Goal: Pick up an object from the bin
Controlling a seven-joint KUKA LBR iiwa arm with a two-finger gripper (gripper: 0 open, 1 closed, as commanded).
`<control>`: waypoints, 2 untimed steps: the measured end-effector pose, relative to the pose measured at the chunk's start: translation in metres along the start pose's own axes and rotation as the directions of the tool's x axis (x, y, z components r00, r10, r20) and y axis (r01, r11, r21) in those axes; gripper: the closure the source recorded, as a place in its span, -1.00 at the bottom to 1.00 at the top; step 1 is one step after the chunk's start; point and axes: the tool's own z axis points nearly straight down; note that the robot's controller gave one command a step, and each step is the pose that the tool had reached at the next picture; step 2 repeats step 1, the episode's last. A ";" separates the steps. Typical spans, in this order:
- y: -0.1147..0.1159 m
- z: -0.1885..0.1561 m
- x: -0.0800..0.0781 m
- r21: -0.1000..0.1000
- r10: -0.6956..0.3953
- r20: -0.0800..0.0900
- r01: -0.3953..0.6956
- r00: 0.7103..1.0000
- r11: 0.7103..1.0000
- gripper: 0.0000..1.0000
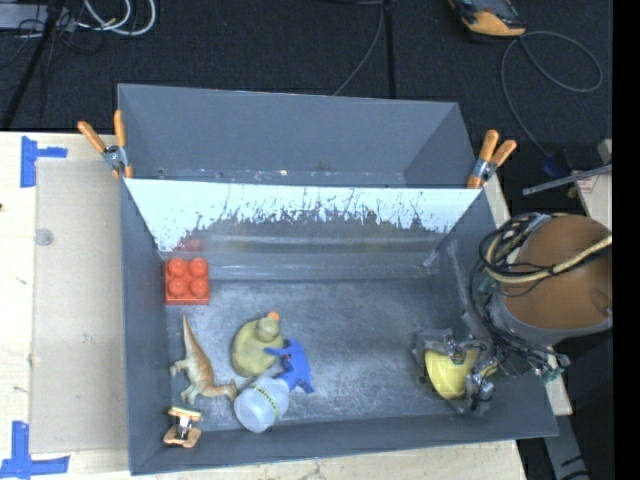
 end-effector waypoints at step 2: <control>0.000 0.000 0.000 0.000 0.000 0.000 0.000 1.000 1.000 1.00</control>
Offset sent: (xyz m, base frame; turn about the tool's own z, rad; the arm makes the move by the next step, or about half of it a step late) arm 0.0050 -0.0037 0.1306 -0.0435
